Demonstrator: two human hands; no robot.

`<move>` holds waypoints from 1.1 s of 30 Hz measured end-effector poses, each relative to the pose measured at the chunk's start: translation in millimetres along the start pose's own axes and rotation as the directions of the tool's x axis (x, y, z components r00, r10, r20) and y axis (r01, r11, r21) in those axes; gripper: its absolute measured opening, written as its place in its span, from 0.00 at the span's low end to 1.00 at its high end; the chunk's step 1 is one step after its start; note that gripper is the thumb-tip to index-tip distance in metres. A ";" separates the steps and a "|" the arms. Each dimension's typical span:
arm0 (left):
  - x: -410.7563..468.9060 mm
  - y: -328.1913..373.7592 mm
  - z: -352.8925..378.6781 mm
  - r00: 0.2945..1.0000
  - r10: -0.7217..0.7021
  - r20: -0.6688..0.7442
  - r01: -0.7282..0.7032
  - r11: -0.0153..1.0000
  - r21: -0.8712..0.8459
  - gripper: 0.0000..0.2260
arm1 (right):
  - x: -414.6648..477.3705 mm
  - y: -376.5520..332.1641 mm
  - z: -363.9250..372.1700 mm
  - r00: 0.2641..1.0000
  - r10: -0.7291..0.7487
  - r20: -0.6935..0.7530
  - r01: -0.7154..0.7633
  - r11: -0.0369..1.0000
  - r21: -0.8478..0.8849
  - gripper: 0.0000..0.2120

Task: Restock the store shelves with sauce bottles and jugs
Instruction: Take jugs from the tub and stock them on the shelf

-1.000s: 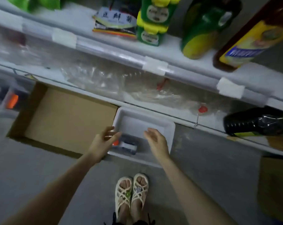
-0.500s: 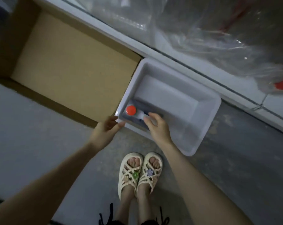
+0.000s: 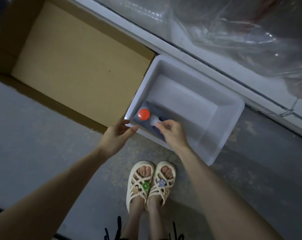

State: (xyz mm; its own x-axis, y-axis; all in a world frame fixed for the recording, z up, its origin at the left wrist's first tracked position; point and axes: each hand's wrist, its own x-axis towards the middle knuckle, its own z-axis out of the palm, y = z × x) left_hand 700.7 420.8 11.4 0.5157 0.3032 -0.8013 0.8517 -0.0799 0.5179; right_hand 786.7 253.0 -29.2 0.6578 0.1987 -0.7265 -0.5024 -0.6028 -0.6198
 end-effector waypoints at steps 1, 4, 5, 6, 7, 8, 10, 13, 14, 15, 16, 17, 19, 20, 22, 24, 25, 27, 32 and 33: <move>-4.2 3.1 -0.7 1.000 0.013 0.005 -0.013 1.000 0.009 0.20 | -6.5 -3.9 -6.4 1.000 0.008 -0.009 -0.008 1.000 0.013 0.12; -22.1 17.0 -2.9 0.999 0.051 0.001 -0.051 0.999 0.014 0.20 | -34.9 -20.0 -31.5 1.000 -0.003 -0.018 0.004 0.998 0.059 0.14; -30.0 24.1 -3.4 0.998 0.064 0.007 -0.064 0.998 0.013 0.20 | -46.8 -27.3 -40.7 1.000 -0.011 -0.015 0.012 0.998 0.066 0.14; -38.7 31.9 -3.7 0.997 0.081 0.017 -0.081 0.997 0.010 0.21 | -58.4 -34.6 -49.5 1.000 -0.015 -0.013 0.016 0.998 0.062 0.15; -48.0 40.6 -4.0 0.994 0.101 0.032 -0.101 0.995 0.009 0.22 | -70.5 -42.1 -59.0 1.000 -0.016 -0.013 0.016 0.999 0.052 0.15; -58.3 50.4 -4.2 0.991 0.125 0.050 -0.126 0.992 0.014 0.23 | -82.7 -49.9 -69.3 1.000 -0.014 -0.020 0.015 0.999 0.043 0.15; -82.4 71.9 -4.2 0.982 0.166 0.089 -0.169 0.985 0.023 0.23 | -109.7 -66.9 -93.2 0.999 -0.018 -0.047 0.020 0.999 0.039 0.15; -120.7 110.0 -4.9 0.962 0.226 0.156 -0.227 0.974 -0.008 0.26 | -156.5 -96.9 -134.0 0.996 -0.031 -0.079 0.035 0.999 0.040 0.15; -134.8 124.0 -5.3 0.952 0.247 0.181 -0.248 0.969 -0.016 0.27 | -173.6 -108.3 -148.1 0.995 -0.038 -0.097 0.042 0.998 0.044 0.16; -149.9 138.3 -6.4 0.941 0.270 0.205 -0.273 0.962 -0.018 0.29 | -191.0 -120.5 -162.3 0.992 -0.051 -0.114 0.056 0.998 0.043 0.16; -165.7 154.0 -7.5 0.925 0.305 0.226 -0.311 0.950 -0.011 0.31 | -207.9 -134.0 -176.8 0.989 -0.067 -0.129 0.072 0.997 0.033 0.17; -182.3 170.0 -8.9 0.906 0.344 0.248 -0.357 0.934 0.007 0.35 | -225.5 -148.5 -191.7 0.987 -0.085 -0.136 0.088 0.996 0.015 0.17; -217.2 204.8 -11.2 0.857 0.423 0.296 -0.455 0.889 0.046 0.43 | -262.8 -181.8 -223.6 0.982 -0.123 -0.140 0.121 0.992 -0.026 0.17; -234.9 222.5 -12.8 0.835 0.457 0.307 -0.493 0.869 0.047 0.44 | -283.0 -199.0 -239.4 0.981 -0.140 -0.138 0.135 0.990 -0.044 0.16; -268.8 260.0 -16.3 0.782 0.527 0.334 -0.569 0.822 0.035 0.46 | -324.2 -235.5 -271.7 0.973 -0.179 -0.147 0.170 0.983 -0.068 0.16; -306.0 303.4 -19.6 0.686 0.621 0.378 -0.678 0.735 0.023 0.48 | -368.5 -272.6 -304.7 0.952 -0.236 -0.194 0.223 0.971 -0.090 0.17; -324.1 325.8 -20.9 0.639 0.661 0.393 -0.722 0.692 0.011 0.47 | -391.7 -291.0 -320.5 0.939 -0.262 -0.223 0.244 0.964 -0.106 0.18; -363.2 369.5 -24.5 0.561 0.715 0.417 -0.776 0.630 -0.035 0.45 | -441.0 -326.4 -349.8 0.908 -0.317 -0.274 0.281 0.946 -0.163 0.20; -467.8 470.6 -31.8 0.364 0.835 0.413 -0.899 0.431 -0.081 0.44 | -565.3 -398.4 -413.2 0.799 -0.428 -0.422 0.351 0.902 -0.251 0.20; -487.6 488.1 -33.1 0.338 0.847 0.410 -0.906 0.411 -0.101 0.41 | -585.5 -409.1 -425.2 0.776 -0.447 -0.445 0.365 0.893 -0.263 0.20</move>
State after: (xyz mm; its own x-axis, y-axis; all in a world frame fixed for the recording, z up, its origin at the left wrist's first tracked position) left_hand 861.9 265.3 664.8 0.9340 -0.3544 0.0445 -0.1264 -0.2114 0.9692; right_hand 845.6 54.7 775.8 0.9848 0.0802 -0.1543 -0.0616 -0.6689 -0.7408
